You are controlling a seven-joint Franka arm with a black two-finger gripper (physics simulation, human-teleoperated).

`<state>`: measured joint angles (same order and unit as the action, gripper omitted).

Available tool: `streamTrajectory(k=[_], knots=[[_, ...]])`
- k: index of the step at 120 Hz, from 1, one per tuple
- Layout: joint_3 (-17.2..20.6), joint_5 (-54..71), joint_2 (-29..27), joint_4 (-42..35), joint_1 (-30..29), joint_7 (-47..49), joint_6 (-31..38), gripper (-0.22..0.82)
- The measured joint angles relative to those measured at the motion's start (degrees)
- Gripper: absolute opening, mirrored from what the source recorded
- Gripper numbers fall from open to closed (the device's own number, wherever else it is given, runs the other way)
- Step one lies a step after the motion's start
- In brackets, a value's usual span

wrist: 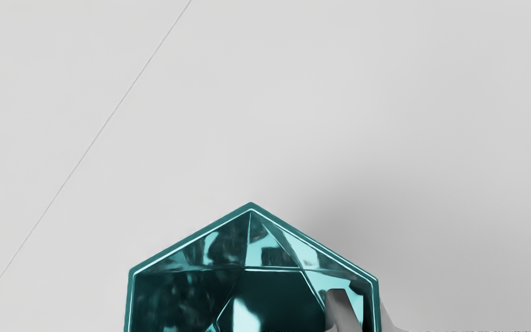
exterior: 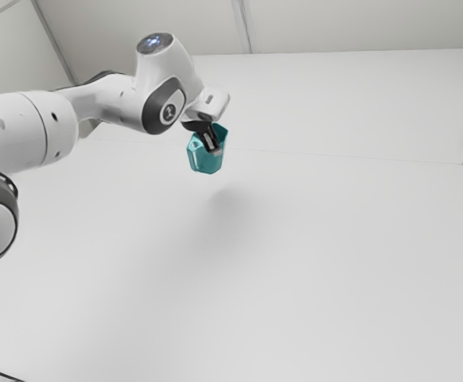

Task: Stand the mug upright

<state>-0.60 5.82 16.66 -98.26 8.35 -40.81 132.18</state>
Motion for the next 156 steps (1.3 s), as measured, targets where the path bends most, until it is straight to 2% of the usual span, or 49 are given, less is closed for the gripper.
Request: streamTrajectory(k=[16,43,65,93,156], knots=[[0.20,3.87,-4.71,-7.57,0.83,9.67,2.77,-0.18],[0.67,5.76,-7.83,-13.50,0.88,23.30,4.28,-0.18],[2.63,9.57,-8.18,-15.33,1.67,31.53,4.14,-0.18],[4.00,11.93,-8.25,-17.13,2.77,38.99,0.91,-0.18],[4.10,16.44,-6.80,-18.92,4.83,50.23,-3.67,-0.18]])
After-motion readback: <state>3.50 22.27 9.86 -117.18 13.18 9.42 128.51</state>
